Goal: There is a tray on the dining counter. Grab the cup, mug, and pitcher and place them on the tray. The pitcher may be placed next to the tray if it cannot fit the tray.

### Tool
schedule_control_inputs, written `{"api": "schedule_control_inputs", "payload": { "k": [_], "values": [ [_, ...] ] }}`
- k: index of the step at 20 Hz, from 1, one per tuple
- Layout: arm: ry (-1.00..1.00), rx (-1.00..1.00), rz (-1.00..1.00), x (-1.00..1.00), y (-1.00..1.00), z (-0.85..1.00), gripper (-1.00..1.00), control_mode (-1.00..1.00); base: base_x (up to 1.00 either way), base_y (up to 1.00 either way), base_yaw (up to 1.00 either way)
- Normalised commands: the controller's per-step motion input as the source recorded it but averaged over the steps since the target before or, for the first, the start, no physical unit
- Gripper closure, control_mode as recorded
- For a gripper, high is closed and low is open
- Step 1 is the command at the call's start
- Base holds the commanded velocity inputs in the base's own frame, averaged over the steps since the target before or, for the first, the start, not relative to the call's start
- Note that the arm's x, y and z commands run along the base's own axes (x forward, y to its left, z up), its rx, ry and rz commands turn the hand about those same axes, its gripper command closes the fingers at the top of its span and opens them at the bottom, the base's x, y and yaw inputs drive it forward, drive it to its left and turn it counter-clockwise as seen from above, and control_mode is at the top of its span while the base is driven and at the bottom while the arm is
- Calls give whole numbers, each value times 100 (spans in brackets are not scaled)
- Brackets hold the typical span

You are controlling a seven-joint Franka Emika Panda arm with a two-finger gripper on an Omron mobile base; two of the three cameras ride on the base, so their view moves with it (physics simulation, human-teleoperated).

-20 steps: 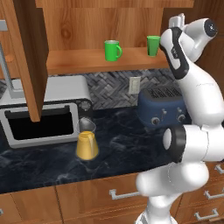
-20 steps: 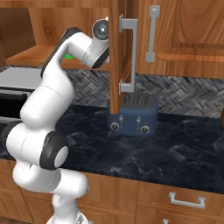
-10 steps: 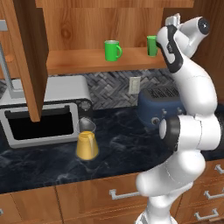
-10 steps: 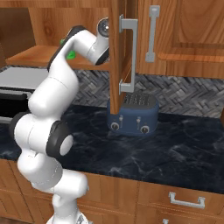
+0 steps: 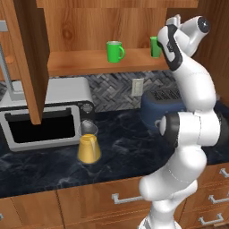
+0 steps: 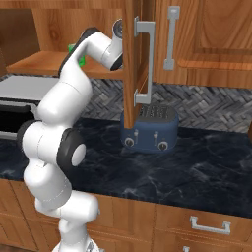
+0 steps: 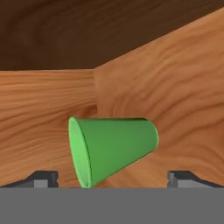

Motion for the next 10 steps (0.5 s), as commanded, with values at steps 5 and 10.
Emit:
{"api": "schedule_control_inputs", "payload": {
  "k": [5, 10],
  "values": [
    [6, 0, 1, 18, 0, -9, -100, -100, 0, 0, 0],
    [6, 0, 2, 16, 0, -8, -100, -100, 0, 0, 0]
  ]
}}
